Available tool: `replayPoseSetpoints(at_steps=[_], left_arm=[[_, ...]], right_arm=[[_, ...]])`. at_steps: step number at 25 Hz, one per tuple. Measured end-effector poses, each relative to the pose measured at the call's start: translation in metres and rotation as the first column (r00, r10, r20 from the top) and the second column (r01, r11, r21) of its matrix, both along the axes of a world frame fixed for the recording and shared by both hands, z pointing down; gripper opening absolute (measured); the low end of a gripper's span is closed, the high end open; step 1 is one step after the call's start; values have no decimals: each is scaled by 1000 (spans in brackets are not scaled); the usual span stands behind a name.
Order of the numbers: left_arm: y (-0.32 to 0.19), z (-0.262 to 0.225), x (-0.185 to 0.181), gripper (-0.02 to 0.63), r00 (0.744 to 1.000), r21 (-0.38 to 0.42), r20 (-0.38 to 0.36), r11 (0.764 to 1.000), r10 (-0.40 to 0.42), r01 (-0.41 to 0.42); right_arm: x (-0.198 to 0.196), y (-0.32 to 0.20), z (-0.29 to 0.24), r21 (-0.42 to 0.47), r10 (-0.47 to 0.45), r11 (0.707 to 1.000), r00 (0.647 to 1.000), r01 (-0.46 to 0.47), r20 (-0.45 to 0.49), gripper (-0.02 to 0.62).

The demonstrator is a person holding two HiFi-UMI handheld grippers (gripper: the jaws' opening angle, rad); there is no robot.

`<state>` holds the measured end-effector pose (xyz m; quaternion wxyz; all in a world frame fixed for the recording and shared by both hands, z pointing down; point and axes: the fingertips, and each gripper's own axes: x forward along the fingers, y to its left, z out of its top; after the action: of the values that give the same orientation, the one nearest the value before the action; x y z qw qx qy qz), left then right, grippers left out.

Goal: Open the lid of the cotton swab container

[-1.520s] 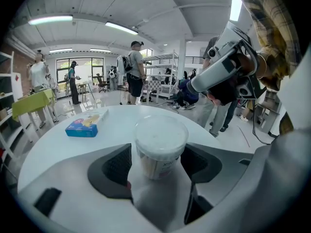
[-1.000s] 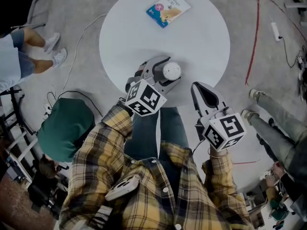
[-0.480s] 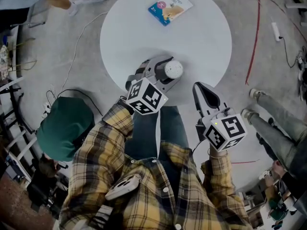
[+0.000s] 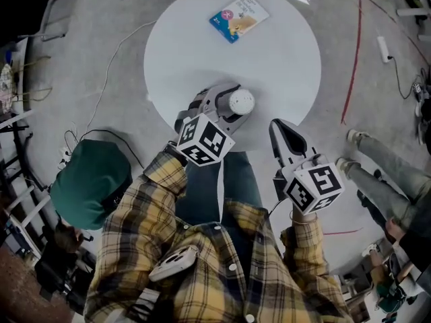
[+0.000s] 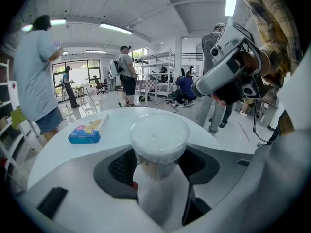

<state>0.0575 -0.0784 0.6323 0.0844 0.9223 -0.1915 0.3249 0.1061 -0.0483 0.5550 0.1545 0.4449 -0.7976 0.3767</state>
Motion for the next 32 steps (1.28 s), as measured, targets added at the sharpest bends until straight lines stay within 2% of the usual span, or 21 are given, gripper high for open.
replayPoseSetpoints(at_steps=[7, 15, 21, 28, 32], left_arm=[[2, -35, -1, 273, 1000, 0, -11, 1000, -12, 12], [18, -82, 1, 272, 1000, -31, 1, 999, 26, -26], [23, -124, -1, 272, 1000, -22, 3, 999, 25, -25], [15, -182, -1, 272, 999, 5, 1, 999, 33, -33], [24, -215, -1, 272, 999, -14, -20, 999, 29, -29]], right_arm=[[-2, -8, -23, 47, 4, 999, 1000, -3, -6, 17], [-4, -5, -62, 94, 9, 996, 1000, -9, -4, 17], [-5, -1, -96, 141, 1, 990, 1000, -1, -1, 17], [-7, -11, -143, 243, -15, 970, 1000, 15, -4, 17], [-10, -9, -167, 281, -29, 959, 1000, 28, 0, 17]])
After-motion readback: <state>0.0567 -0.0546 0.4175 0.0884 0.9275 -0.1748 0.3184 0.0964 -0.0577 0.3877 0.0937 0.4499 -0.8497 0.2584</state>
